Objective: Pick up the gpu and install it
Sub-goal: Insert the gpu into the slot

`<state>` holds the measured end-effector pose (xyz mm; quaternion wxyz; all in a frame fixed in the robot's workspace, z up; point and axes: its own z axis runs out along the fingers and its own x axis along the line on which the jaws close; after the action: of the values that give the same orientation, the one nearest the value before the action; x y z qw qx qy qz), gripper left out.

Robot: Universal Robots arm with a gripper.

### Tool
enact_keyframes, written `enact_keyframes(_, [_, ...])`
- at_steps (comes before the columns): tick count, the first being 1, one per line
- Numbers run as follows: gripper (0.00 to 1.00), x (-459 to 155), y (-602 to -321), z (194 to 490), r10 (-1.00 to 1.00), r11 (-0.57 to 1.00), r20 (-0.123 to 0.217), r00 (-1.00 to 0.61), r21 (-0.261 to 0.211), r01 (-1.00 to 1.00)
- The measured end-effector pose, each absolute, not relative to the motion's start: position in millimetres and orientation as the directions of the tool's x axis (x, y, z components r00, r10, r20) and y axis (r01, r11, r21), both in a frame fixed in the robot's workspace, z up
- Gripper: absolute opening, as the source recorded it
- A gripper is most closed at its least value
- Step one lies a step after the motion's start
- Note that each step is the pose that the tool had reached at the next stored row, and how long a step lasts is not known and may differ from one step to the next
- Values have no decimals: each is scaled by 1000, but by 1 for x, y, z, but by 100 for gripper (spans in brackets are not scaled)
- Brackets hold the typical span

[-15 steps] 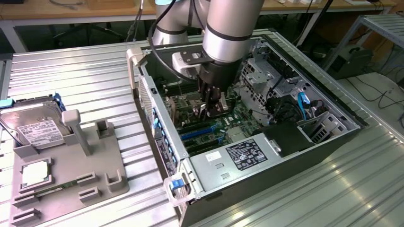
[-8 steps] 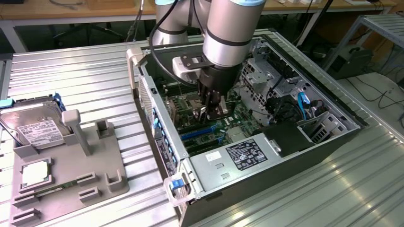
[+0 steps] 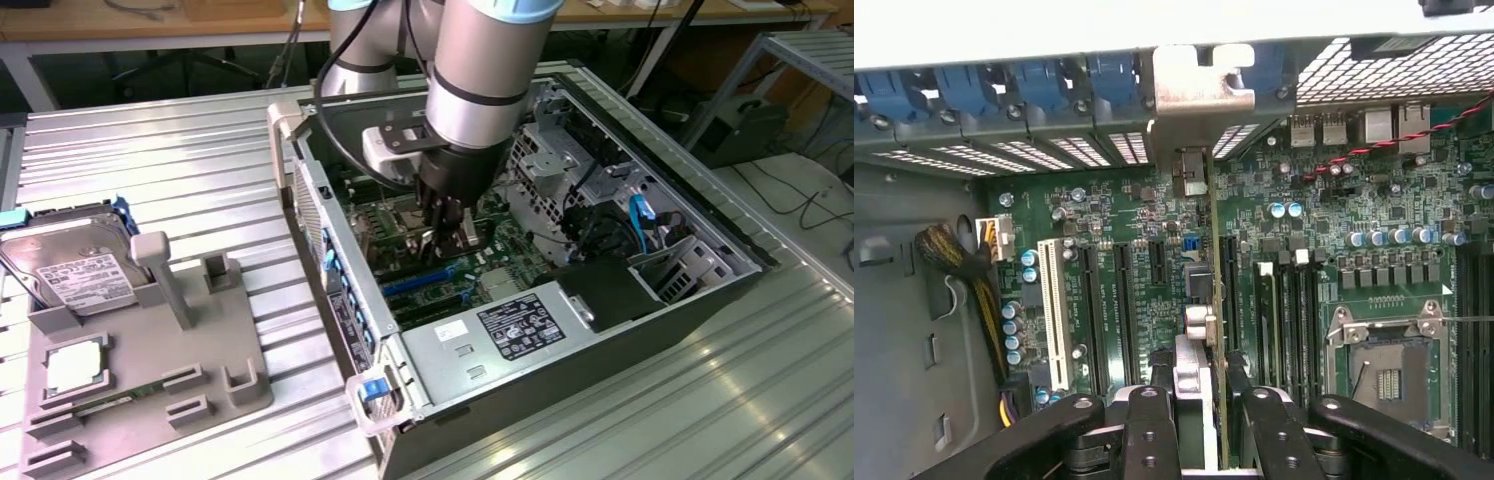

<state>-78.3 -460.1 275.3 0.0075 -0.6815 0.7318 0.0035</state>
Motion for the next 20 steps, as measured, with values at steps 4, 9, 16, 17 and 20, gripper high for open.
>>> enact_keyframes(4, [30,-79,-460,272,-997,74,-14,-74,-5,-997])
enact_keyframes(9, [30,-81,-460,271,-997,74,-14,-74,-5,-997])
enact_keyframes(16, [30,-81,-462,269,-997,75,-14,-74,-5,-997])
enact_keyframes(17, [30,-81,-463,269,-997,74,-14,-74,-5,-997])
enact_keyframes(20, [30,-81,-465,268,-997,75,-14,-75,-5,-997])
